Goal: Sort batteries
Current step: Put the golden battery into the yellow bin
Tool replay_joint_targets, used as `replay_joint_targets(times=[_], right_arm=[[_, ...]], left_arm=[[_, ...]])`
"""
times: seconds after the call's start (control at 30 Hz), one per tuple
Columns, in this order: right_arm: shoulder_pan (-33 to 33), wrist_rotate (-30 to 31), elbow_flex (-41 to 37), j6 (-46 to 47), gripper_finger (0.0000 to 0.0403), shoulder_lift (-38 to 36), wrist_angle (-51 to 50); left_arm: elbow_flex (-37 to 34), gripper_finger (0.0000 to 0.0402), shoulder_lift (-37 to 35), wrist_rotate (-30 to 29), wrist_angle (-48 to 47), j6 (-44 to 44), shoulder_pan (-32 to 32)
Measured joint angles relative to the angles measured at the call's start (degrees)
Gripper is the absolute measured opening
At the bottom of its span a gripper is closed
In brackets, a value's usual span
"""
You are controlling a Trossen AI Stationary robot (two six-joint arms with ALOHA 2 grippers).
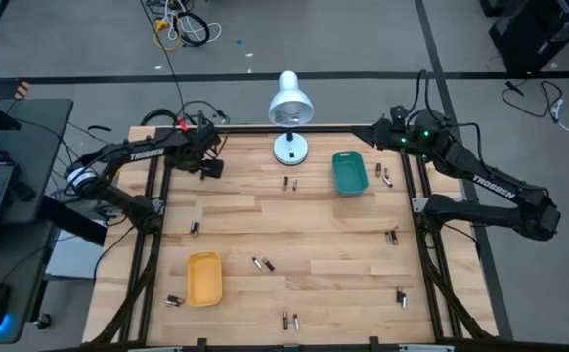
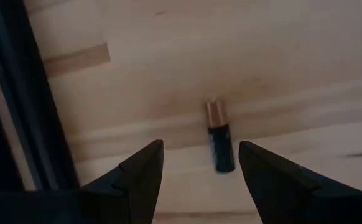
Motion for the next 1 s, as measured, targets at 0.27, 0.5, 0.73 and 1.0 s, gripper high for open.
replay_joint_targets(times=[0.27,0.5,0.73,1.0], right_arm=[[-0.5,-1.5,0.0,-0.2,0.0208,0.0,0.0],[-0.6,-1.5,0.0,-0.3,0.0205,0.0,0.1],[-0.5,-3.8,0.0,-1.1,0.0176,0.0,0.1],[-0.4,-4.1,0.0,-2.3,0.0124,0.0,-0.2]], left_arm=[[0.0,0.0227,2.6,2.0,2.4,1.0,0.0],[-0.6,0.0212,6.2,3.1,3.9,3.2,2.2],[-3.8,0.0147,6.3,7.6,8.4,4.8,4.1],[-3.9,0.0057,4.9,7.7,8.6,4.5,4.1]])
